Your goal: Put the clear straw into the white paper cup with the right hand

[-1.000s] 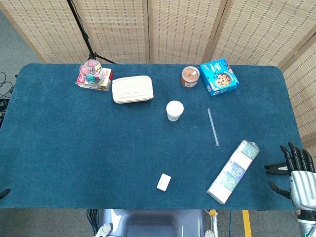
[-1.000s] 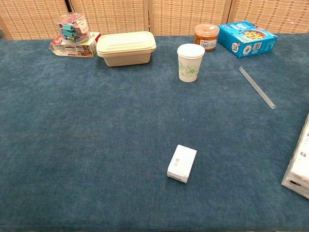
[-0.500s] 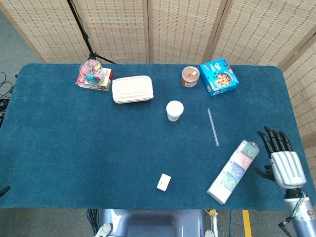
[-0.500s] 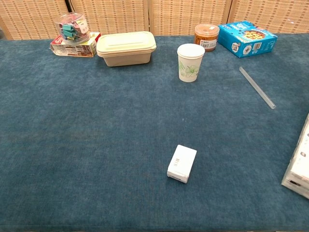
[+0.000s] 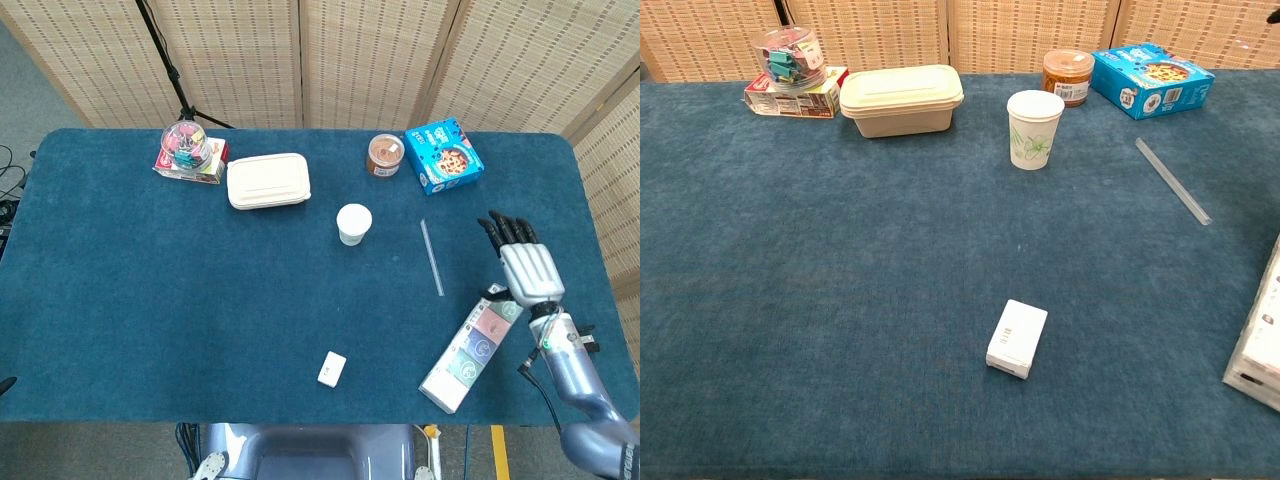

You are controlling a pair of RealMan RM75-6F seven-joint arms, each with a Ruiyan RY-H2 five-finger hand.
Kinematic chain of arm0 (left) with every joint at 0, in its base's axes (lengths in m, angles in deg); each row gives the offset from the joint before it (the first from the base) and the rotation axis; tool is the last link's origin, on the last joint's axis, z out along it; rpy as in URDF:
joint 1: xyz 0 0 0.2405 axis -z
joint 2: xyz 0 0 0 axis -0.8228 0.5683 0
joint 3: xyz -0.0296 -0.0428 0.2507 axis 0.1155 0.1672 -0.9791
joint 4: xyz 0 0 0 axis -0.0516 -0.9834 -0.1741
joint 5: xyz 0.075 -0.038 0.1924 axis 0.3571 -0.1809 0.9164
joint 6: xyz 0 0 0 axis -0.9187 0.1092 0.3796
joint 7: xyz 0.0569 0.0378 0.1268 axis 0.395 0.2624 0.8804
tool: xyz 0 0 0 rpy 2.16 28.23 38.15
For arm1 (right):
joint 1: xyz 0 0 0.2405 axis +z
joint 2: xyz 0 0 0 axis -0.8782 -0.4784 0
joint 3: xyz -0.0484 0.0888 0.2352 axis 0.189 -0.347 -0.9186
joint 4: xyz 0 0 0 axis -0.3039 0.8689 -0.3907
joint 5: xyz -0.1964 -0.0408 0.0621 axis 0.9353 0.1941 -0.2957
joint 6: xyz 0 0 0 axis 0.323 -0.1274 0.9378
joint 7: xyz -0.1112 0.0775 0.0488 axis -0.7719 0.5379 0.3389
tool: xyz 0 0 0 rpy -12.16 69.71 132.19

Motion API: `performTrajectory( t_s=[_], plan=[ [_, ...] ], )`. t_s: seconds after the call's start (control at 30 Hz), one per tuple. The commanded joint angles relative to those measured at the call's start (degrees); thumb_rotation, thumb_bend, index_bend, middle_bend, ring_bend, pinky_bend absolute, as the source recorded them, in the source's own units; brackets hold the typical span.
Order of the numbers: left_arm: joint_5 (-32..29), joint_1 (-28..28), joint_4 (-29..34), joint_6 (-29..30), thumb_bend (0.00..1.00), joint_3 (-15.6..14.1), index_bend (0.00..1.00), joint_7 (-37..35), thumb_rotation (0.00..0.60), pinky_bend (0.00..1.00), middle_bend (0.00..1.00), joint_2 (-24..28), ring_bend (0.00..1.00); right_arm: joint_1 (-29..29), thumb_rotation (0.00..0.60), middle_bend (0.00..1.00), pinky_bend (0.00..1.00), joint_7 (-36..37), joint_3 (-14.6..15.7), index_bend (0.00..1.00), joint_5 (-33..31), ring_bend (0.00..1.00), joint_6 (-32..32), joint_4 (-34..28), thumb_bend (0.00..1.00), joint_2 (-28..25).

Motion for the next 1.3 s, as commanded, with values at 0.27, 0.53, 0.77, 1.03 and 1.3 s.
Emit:
performTrajectory(
  t_s=[0.27,0.53,0.77,1.03,1.3],
  plan=[
    [-0.29,0.06,-0.17,-0.25,0.00,0.19,0.00,-1.05,0.600,0.00,0.00,0.27,0.00,5.43,0.600,0.00,0.00,-7.34,1.91,0.00,-6.01,0.00,2.65,10.90,0.00,8.54],
    [-0.08,0.09,-0.23,-0.41,0.00,0.11,0.00,-1.29,0.600,0.00,0.00,0.34,0.00,5.66,0.600,0.00,0.00,-4.61,3.88,0.00,-3.65,0.00,2.41,17.15,0.00,13.09],
    [-0.16,0.16,-0.29,-0.66,0.00,0.15,0.00,-1.59,0.600,0.00,0.00,0.42,0.00,6.67,0.600,0.00,0.00,-4.51,3.63,0.00,-5.58,0.00,3.49,19.37,0.00,15.70],
    [-0.11,0.12,-0.61,-0.66,0.00,0.14,0.00,-2.55,0.600,0.00,0.00,0.61,0.00,7.20,0.600,0.00,0.00,-5.85,5.01,0.00,-5.07,0.00,3.55,23.63,0.00,17.96],
    [0.03,0.09,-0.71,-0.66,0.00,0.08,0.00,-2.82,0.600,0.00,0.00,0.67,0.00,7.11,0.600,0.00,0.00,-4.57,6.43,0.00,-2.68,0.00,3.75,27.22,0.00,20.10]
  ],
)
